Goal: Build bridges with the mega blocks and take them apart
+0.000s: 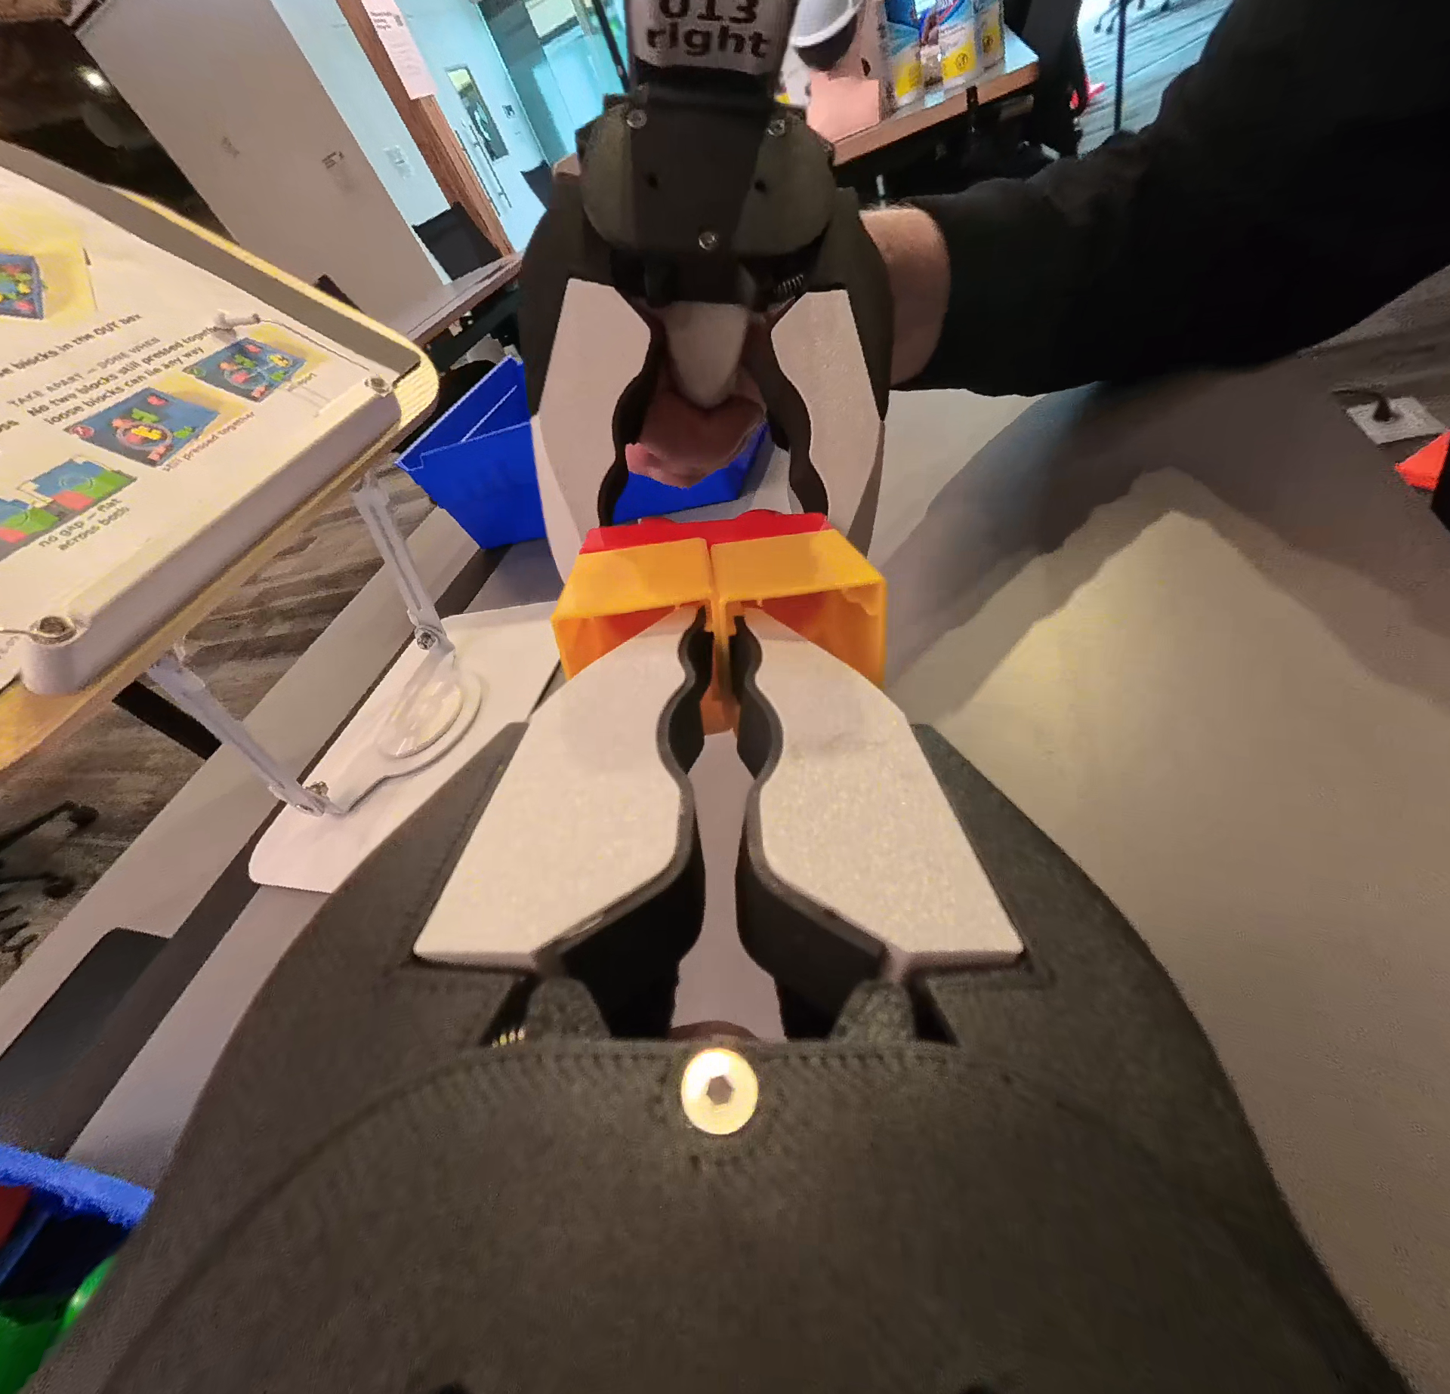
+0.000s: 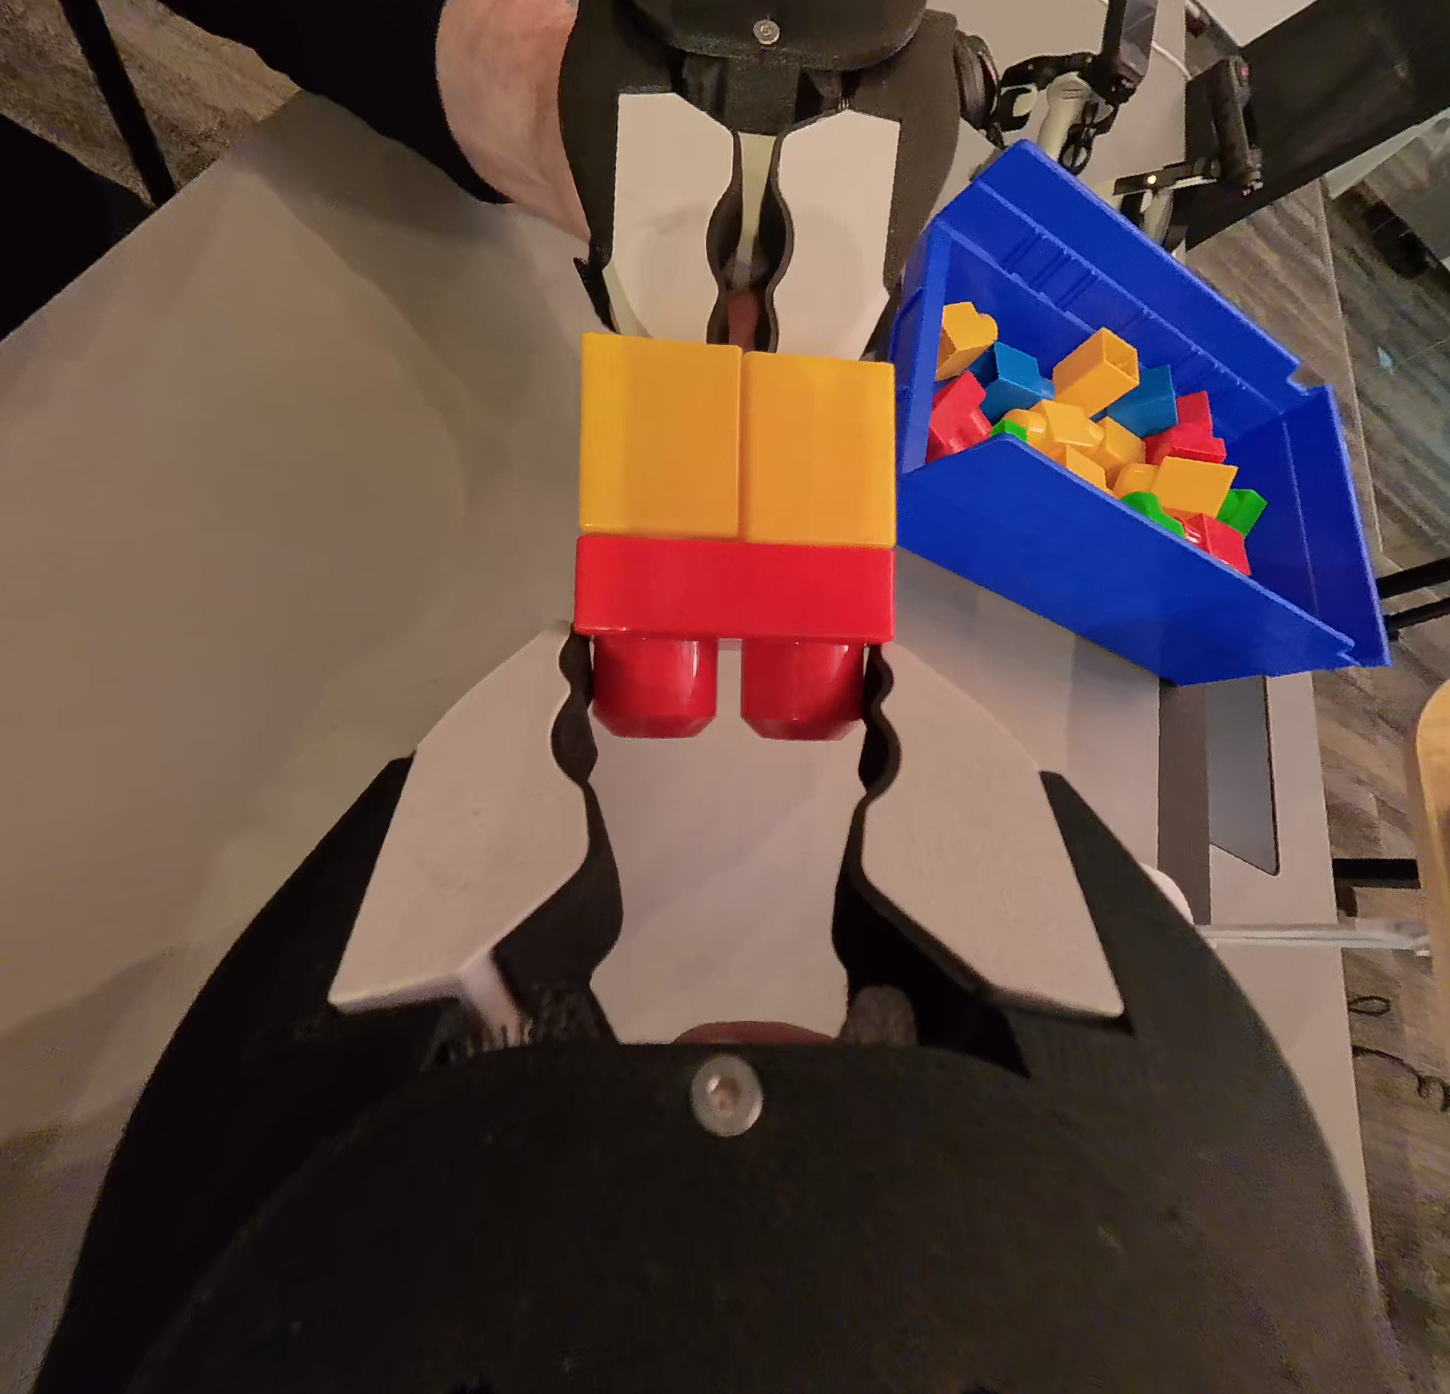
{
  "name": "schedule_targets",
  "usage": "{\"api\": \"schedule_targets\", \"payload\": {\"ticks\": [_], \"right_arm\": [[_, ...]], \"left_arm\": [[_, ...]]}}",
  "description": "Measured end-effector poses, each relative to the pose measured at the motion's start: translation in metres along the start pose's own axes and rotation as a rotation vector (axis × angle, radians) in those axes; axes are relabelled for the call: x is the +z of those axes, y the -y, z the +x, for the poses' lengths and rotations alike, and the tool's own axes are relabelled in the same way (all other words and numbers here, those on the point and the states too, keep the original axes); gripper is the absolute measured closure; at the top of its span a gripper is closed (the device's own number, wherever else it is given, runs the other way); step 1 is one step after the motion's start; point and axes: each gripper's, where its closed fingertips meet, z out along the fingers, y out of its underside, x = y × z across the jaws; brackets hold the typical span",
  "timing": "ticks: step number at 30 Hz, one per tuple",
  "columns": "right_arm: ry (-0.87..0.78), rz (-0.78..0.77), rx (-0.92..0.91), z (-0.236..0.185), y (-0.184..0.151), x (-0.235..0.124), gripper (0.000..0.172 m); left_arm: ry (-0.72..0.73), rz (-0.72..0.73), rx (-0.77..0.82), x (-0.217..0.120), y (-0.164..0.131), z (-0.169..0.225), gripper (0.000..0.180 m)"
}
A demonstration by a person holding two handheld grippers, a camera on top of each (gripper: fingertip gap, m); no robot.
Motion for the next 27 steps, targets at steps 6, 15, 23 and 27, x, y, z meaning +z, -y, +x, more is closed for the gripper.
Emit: {"api": "schedule_targets", "payload": {"ticks": [6, 15, 23, 27], "right_arm": [[0.013, -0.007, -0.016, 0.000, -0.001, 0.000, 0.104], [-0.040, 0.093, 0.019, 0.010, 0.009, -0.012, 0.104], [-0.207, 0.019, -0.032, 0.039, -0.005, -0.040, 0.104], [-0.348, -0.118, -0.212, 0.048, 0.000, -0.050, 0.104]], "left_arm": [[0.009, -0.006, 0.041, 0.001, -0.001, 0.000, 0.176], [0.060, 0.031, 0.063, -0.001, 0.021, -0.013, 0.174], [0.094, 0.242, -0.353, -0.022, 0.041, -0.046, 0.155], [-0.047, 0.259, -0.694, 0.007, 0.030, -0.048, 0.112]]}}
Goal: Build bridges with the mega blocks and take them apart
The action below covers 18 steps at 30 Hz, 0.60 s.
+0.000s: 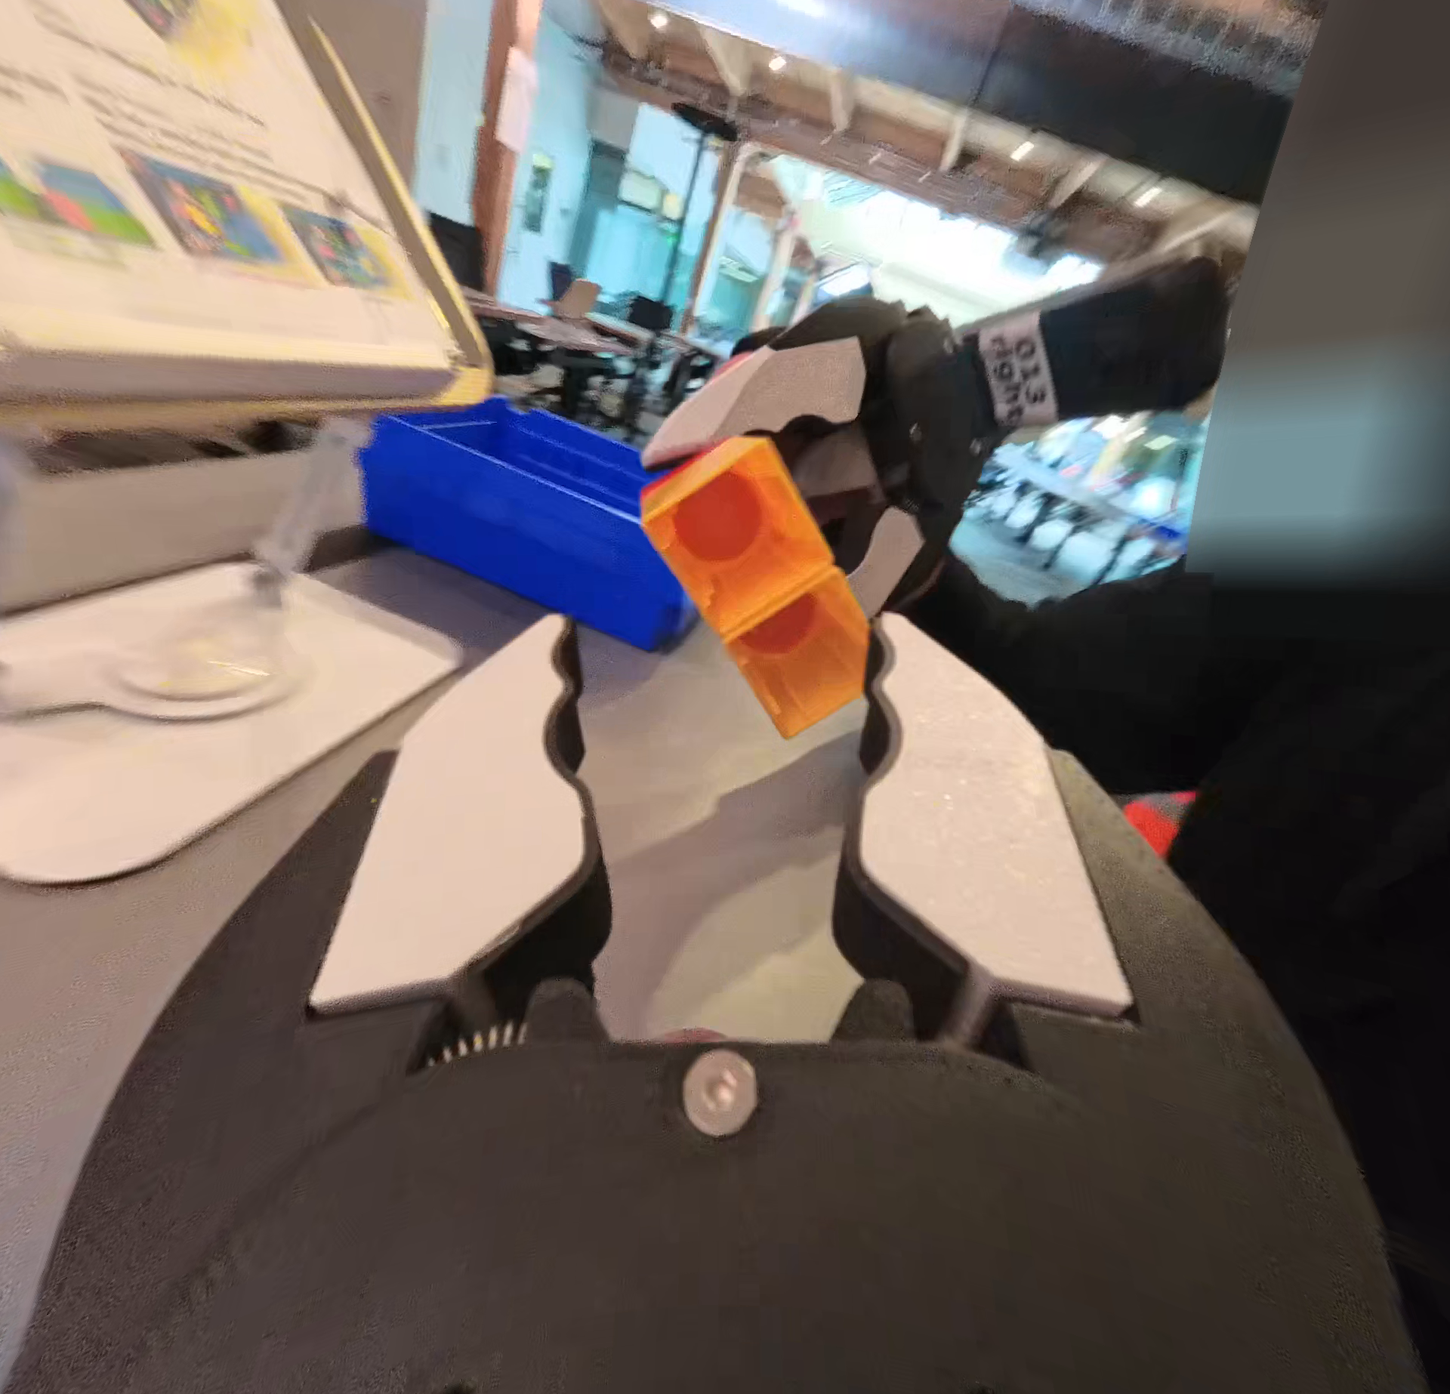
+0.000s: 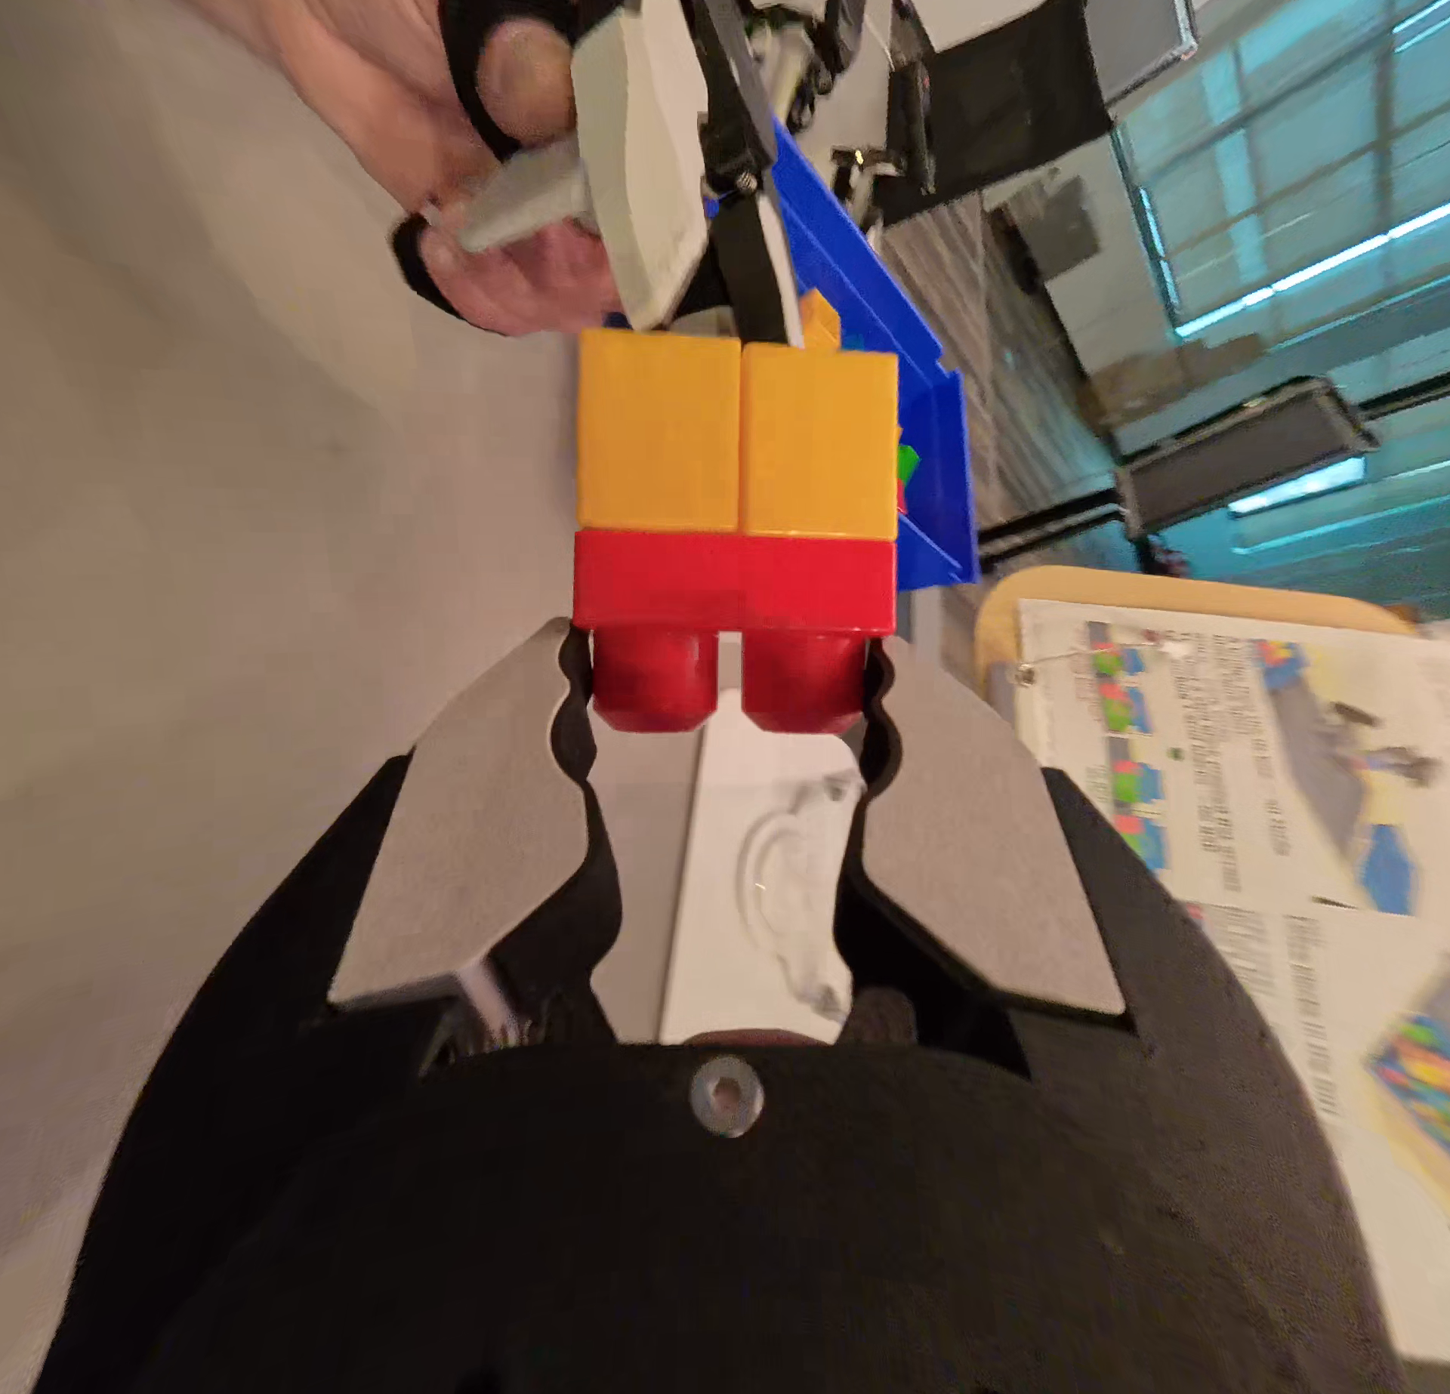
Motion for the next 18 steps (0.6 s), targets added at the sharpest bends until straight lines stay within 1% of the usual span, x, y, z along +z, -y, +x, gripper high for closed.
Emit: {"api": "schedule_targets", "payload": {"ticks": [2, 4, 5, 7, 10, 12, 14, 15, 16, 18], "right_arm": [[-0.049, -0.064, -0.071, 0.005, -0.005, -0.003, 0.104], [-0.075, -0.104, -0.107, 0.009, -0.009, -0.007, 0.104], [-0.088, -0.132, -0.127, 0.011, -0.011, -0.007, 0.104], [-0.113, -0.184, -0.183, 0.013, -0.016, -0.006, 0.104], [-0.139, -0.219, -0.233, 0.013, -0.017, -0.004, 0.104], [-0.153, -0.248, -0.269, 0.012, -0.017, -0.002, 0.104], [-0.161, -0.251, -0.293, 0.010, -0.014, -0.001, 0.104], [-0.171, -0.250, -0.299, 0.010, -0.011, -0.002, 0.104], [-0.181, -0.262, -0.306, 0.011, -0.010, -0.002, 0.104], [-0.194, -0.279, -0.316, 0.012, -0.009, -0.001, 0.104]], "left_arm": [[-0.065, 0.020, -0.117, 0.007, -0.004, 0.002, 0.115], [-0.098, 0.040, -0.175, 0.012, -0.005, 0.001, 0.119], [-0.124, 0.039, -0.203, 0.014, -0.007, 0.003, 0.118], [-0.179, 0.029, -0.249, 0.018, -0.009, 0.009, 0.108], [-0.168, 0.034, -0.253, 0.024, -0.010, 0.008, 0.109], [-0.173, 0.031, -0.248, 0.030, -0.011, 0.013, 0.116], [-0.114, 0.023, -0.216, 0.033, -0.016, 0.006, 0.137], [-0.120, 0.044, -0.230, 0.031, -0.015, 0.004, 0.144], [-0.130, 0.055, -0.249, 0.031, -0.014, 0.004, 0.144], [-0.103, 0.060, -0.221, 0.030, -0.014, 0.003, 0.144]]}}
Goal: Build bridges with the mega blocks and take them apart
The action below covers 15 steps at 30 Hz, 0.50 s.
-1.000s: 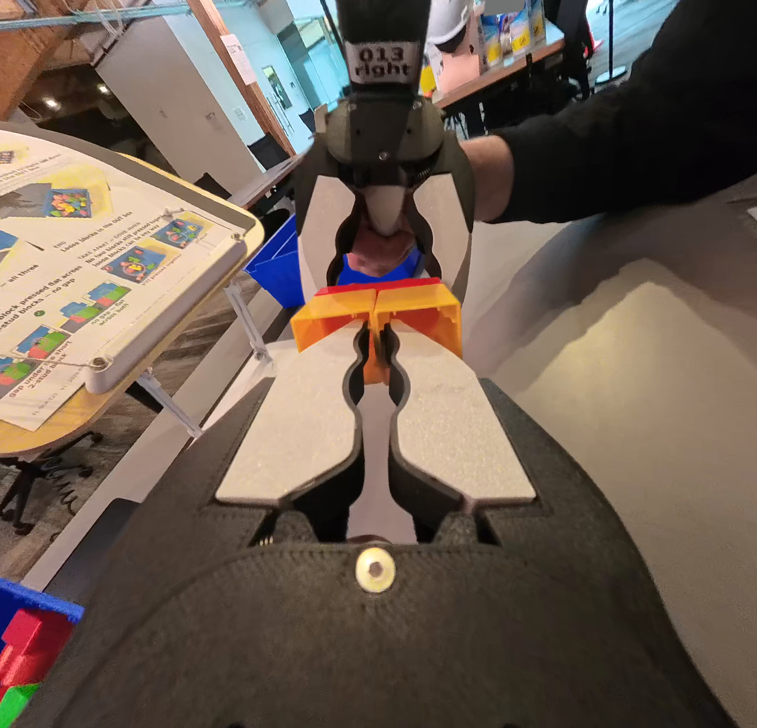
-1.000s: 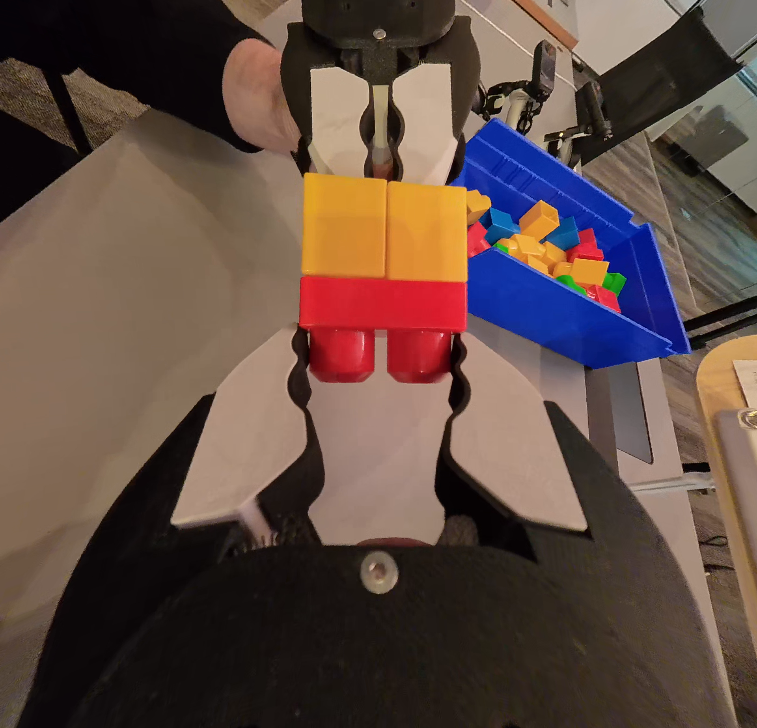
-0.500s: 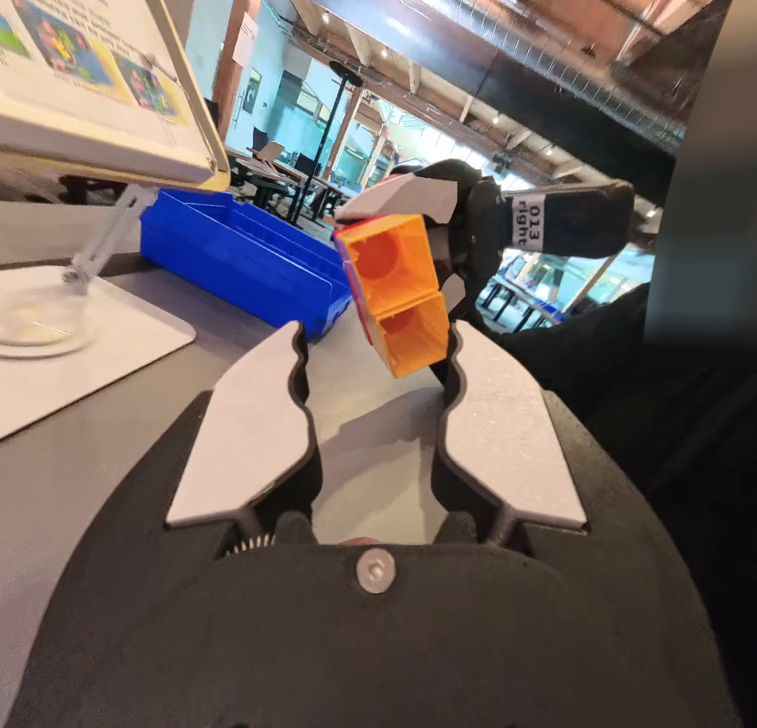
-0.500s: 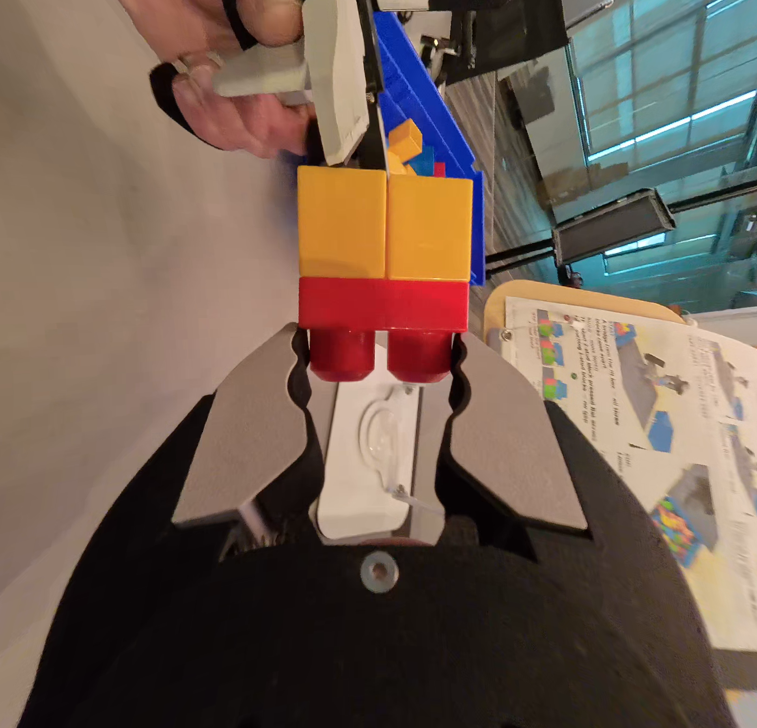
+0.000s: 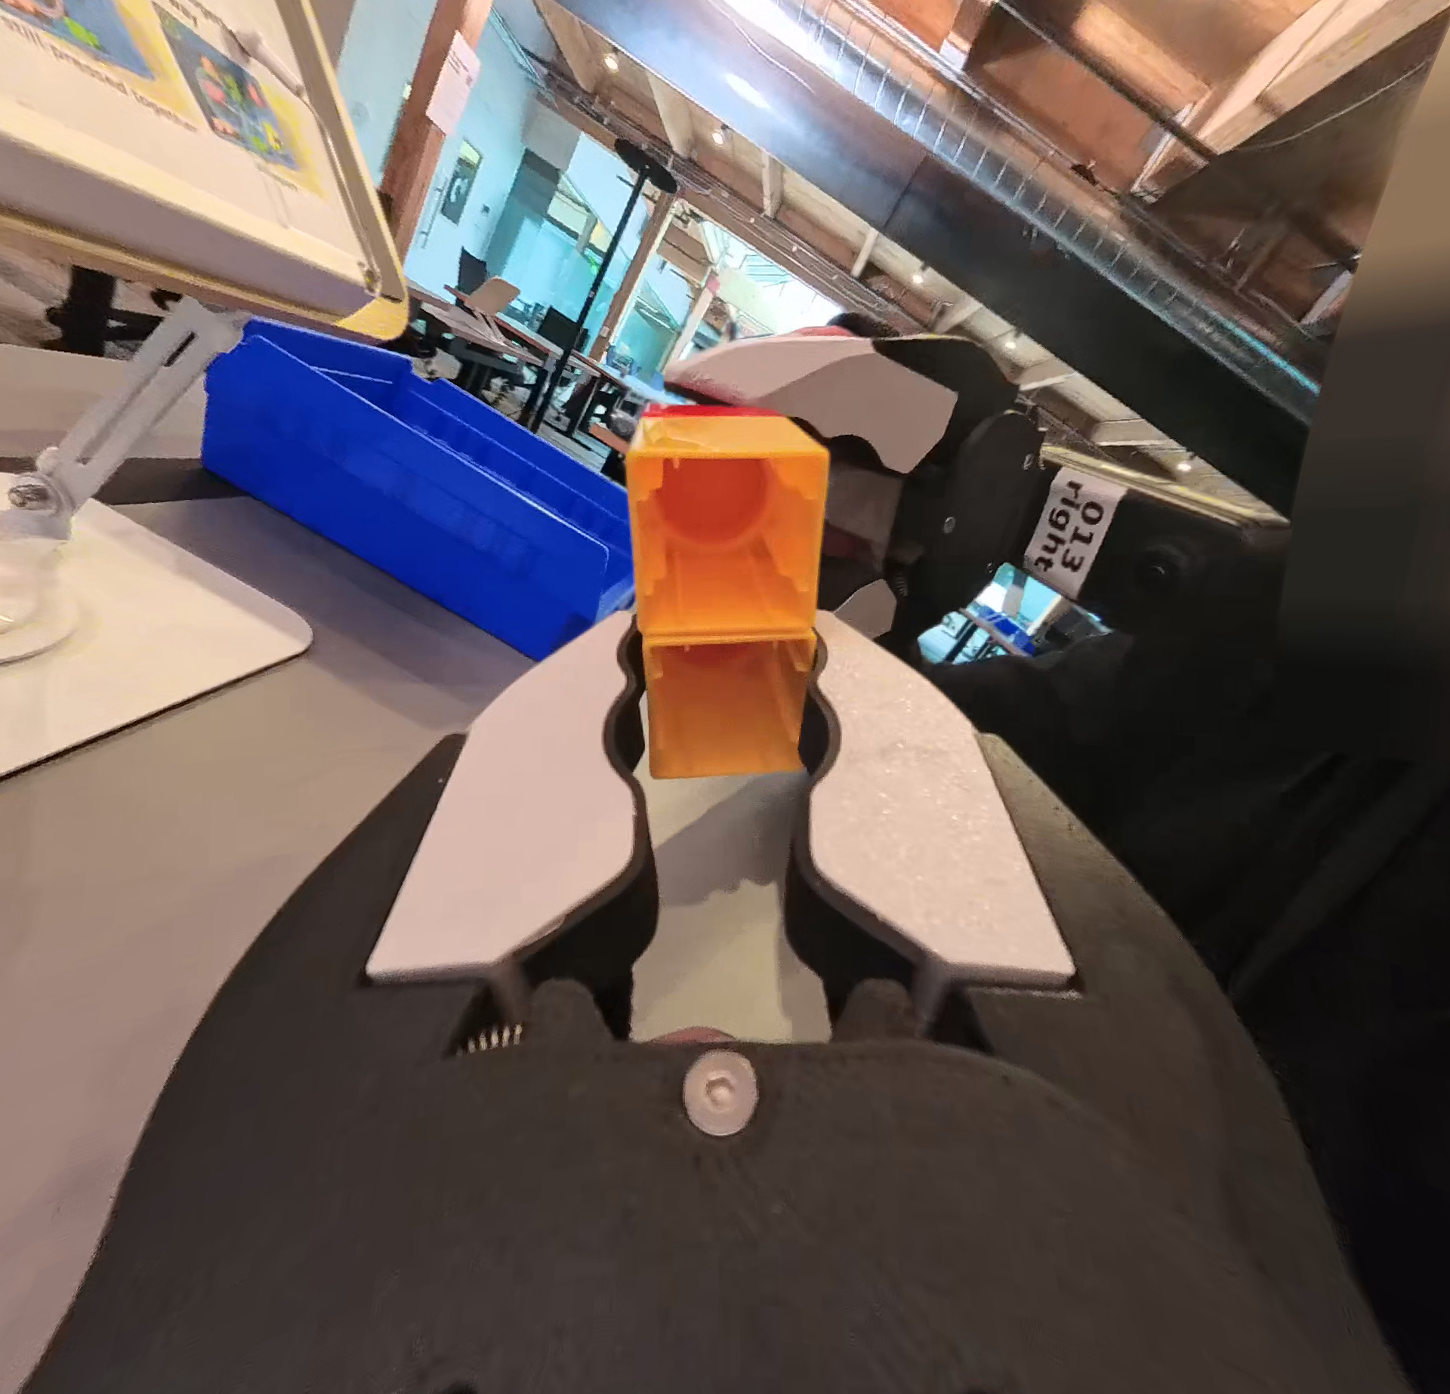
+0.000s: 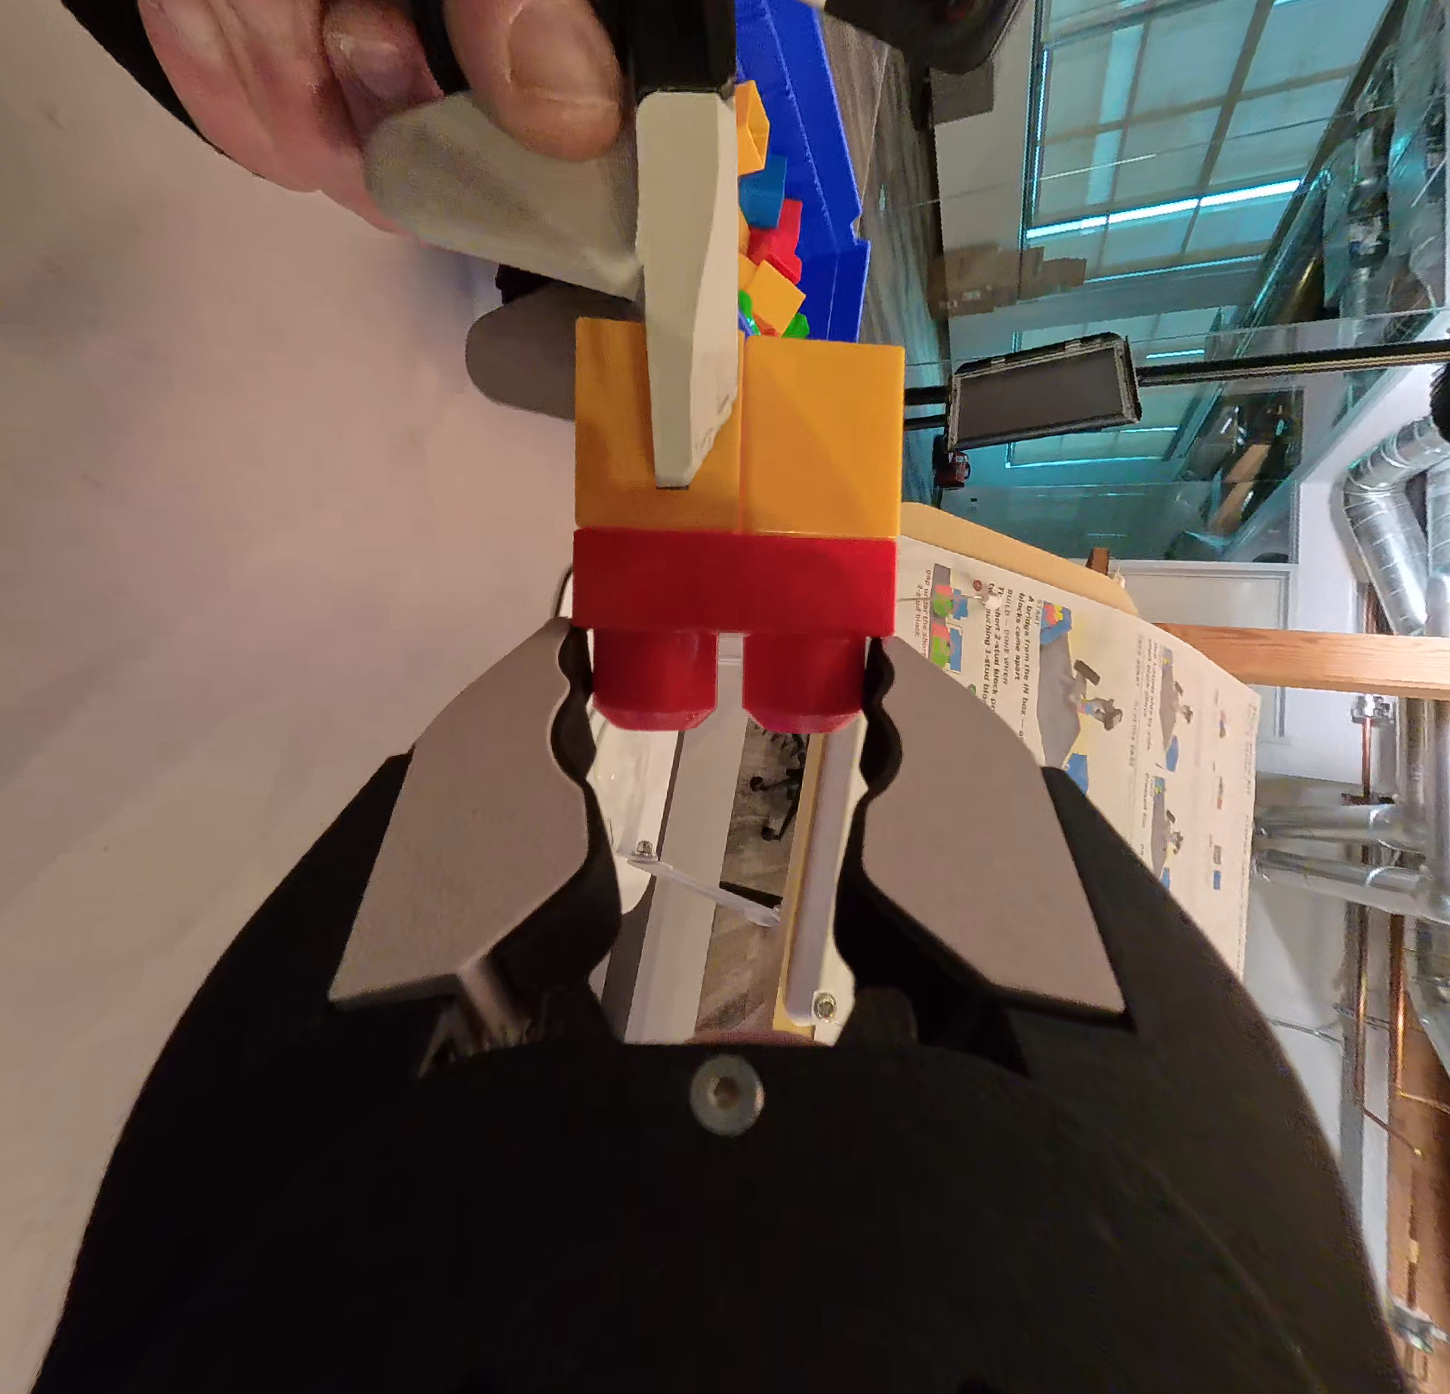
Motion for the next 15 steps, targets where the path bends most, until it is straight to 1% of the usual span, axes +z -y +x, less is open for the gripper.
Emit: {"api": "schedule_targets", "payload": {"ticks": [4, 5, 7, 8, 9, 10, 12, 13, 14, 15], "right_arm": [[0.005, 0.057, 0.068, 0.005, 0.003, -0.003, 0.101], [0.028, 0.060, 0.106, 0.005, 0.000, -0.004, 0.092], [0.109, 0.116, 0.242, 0.004, -0.006, -0.008, 0.089], [0.147, 0.176, 0.333, 0.005, -0.007, -0.011, 0.089], [0.219, 0.260, 0.443, 0.005, -0.004, -0.015, 0.092], [0.315, 0.359, 0.569, 0.004, 0.001, -0.020, 0.100], [0.454, 0.561, 0.836, 0.015, 0.012, -0.029, 0.124], [0.531, 0.640, 0.927, 0.017, 0.018, -0.032, 0.124], [0.569, 0.655, 0.982, 0.016, 0.019, -0.029, 0.124], [0.556, 0.649, 1.021, 0.017, 0.017, -0.023, 0.124]], "left_arm": [[-0.005, 0.025, 0.022, -0.001, 0.004, 0.004, 0.145], [-0.005, 0.044, 0.036, -0.003, 0.008, 0.004, 0.145], [-0.031, 0.104, 0.044, -0.009, 0.019, 0.009, 0.145], [-0.032, 0.121, 0.053, -0.011, 0.023, 0.010, 0.145], [-0.045, 0.125, 0.062, -0.013, 0.025, 0.012, 0.145], [-0.064, 0.131, 0.072, -0.013, 0.027, 0.015, 0.145], [-0.054, 0.139, 0.095, -0.013, 0.029, 0.015, 0.145], [-0.056, 0.134, 0.106, -0.013, 0.029, 0.015, 0.145], [-0.056, 0.136, 0.119, -0.012, 0.029, 0.016, 0.145], [-0.058, 0.142, 0.132, -0.012, 0.030, 0.017, 0.145]]}}
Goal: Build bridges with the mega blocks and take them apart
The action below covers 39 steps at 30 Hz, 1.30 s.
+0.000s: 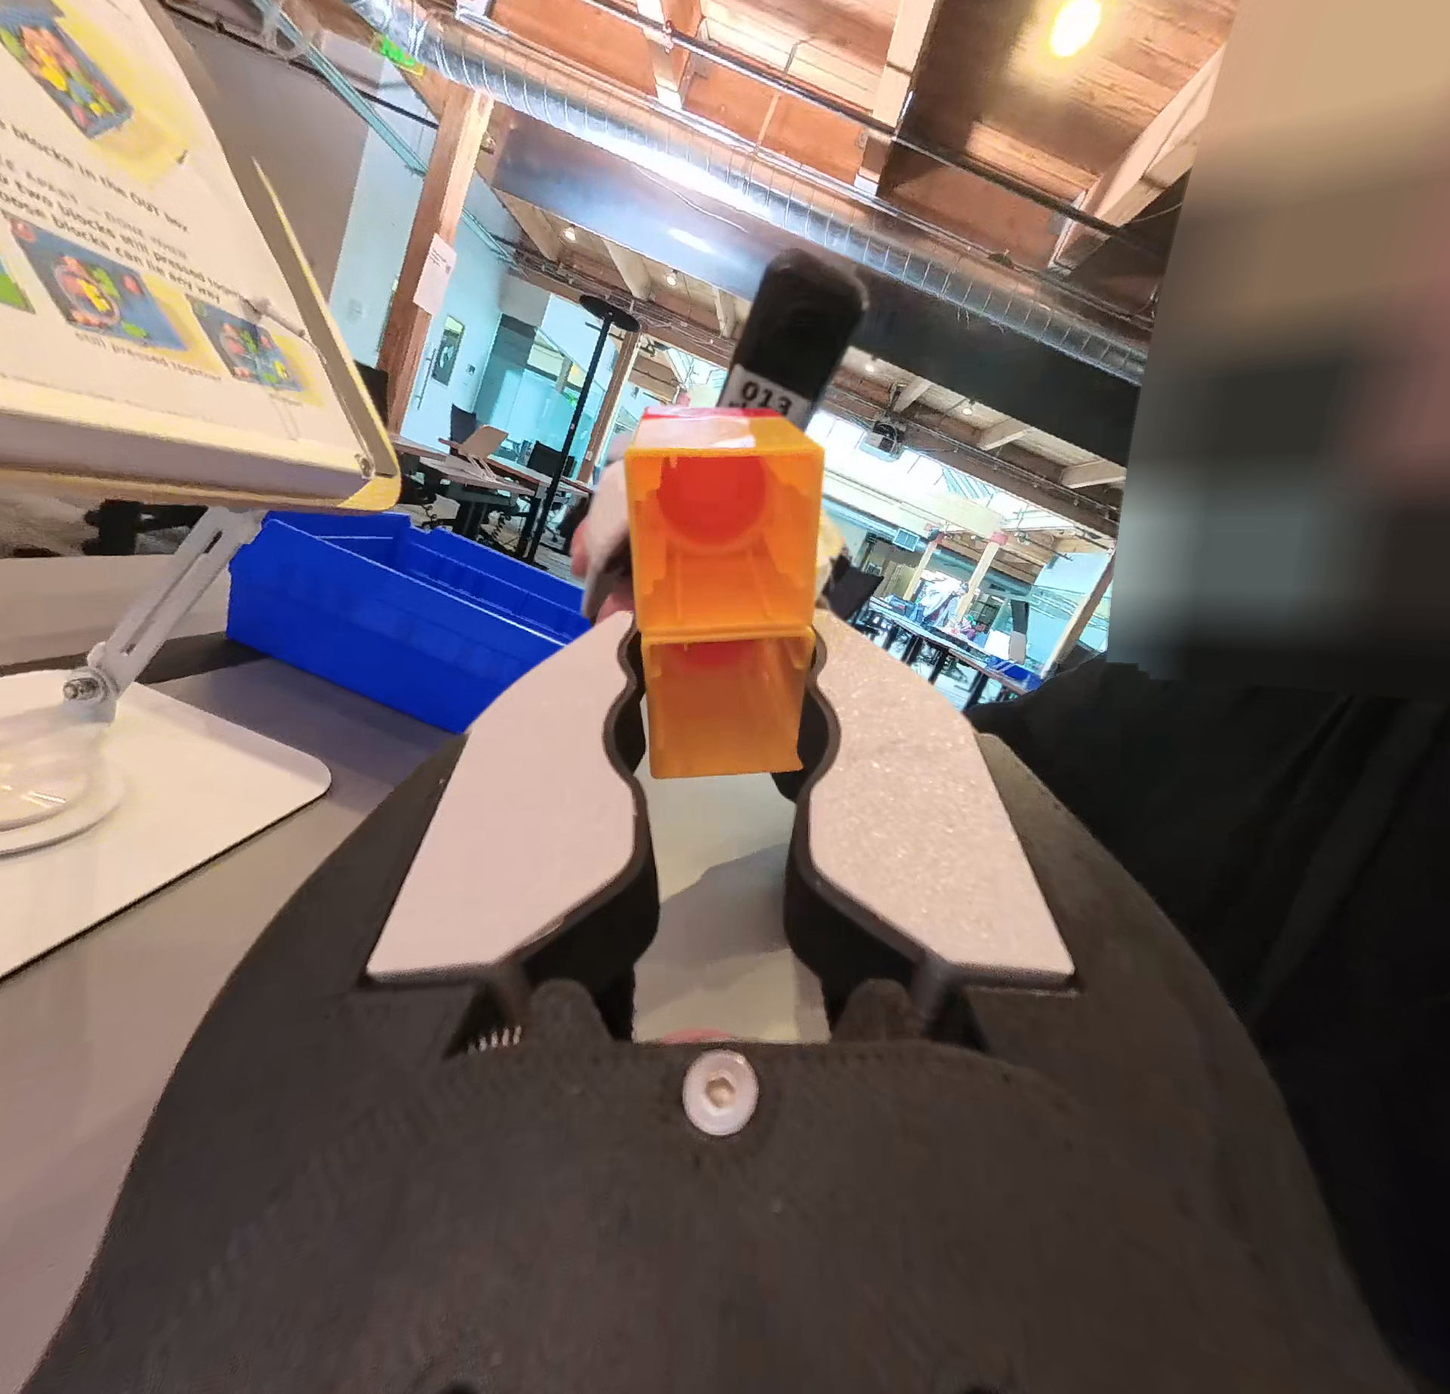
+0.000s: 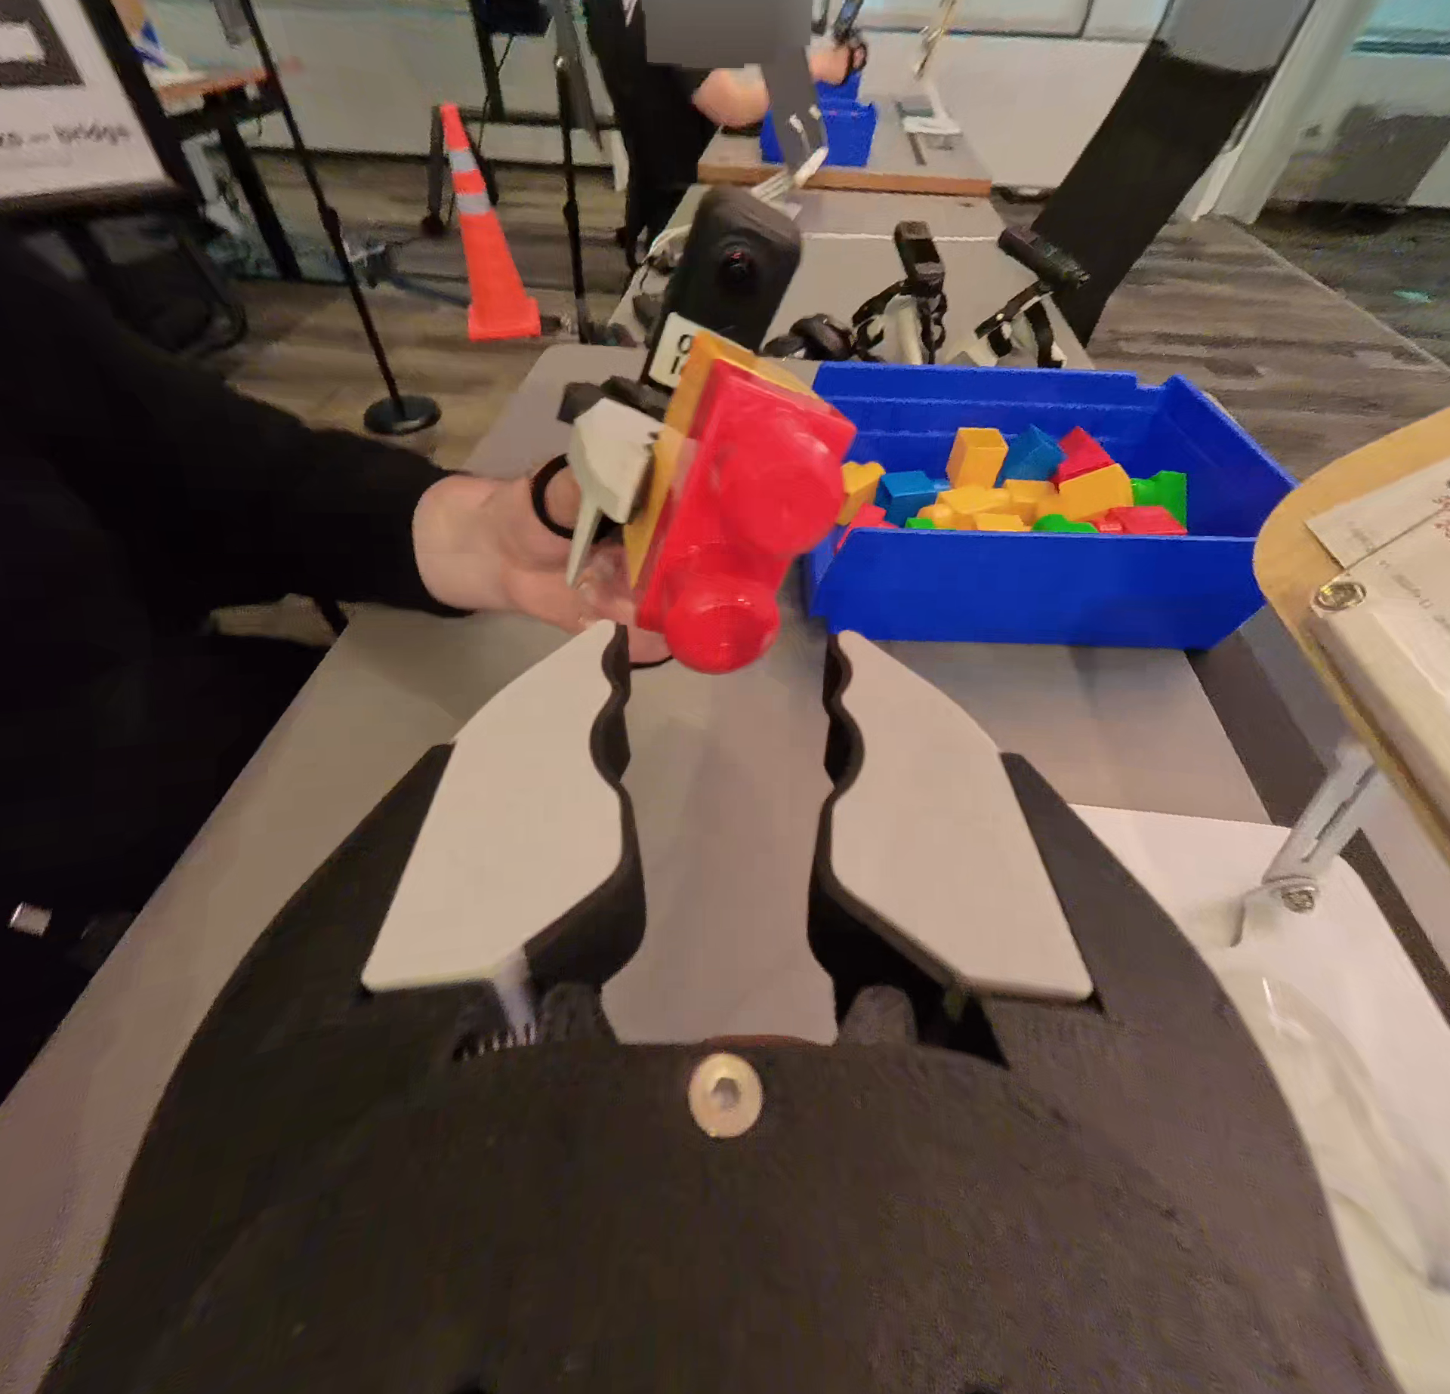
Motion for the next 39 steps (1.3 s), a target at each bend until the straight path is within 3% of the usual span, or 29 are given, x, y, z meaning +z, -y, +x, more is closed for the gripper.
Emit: {"api": "schedule_targets", "payload": {"ticks": [10, 26, 33, 39], "right_arm": [[0.162, 0.193, 0.260, -0.007, 0.011, 0.014, 0.139], [0.150, 0.120, 0.196, -0.007, 0.002, 0.014, 0.139], [0.174, 0.148, 0.218, -0.005, 0.000, 0.013, 0.139], [0.162, 0.114, 0.188, -0.008, -0.003, 0.018, 0.139]], "left_arm": [[0.039, -0.052, 0.140, 0.005, -0.003, 0.003, 0.145], [0.063, -0.090, 0.137, 0.007, -0.014, -0.002, 0.145], [0.075, -0.027, 0.148, -0.003, 0.004, -0.003, 0.134], [0.076, -0.041, 0.171, -0.002, 0.004, 0.001, 0.144]]}}
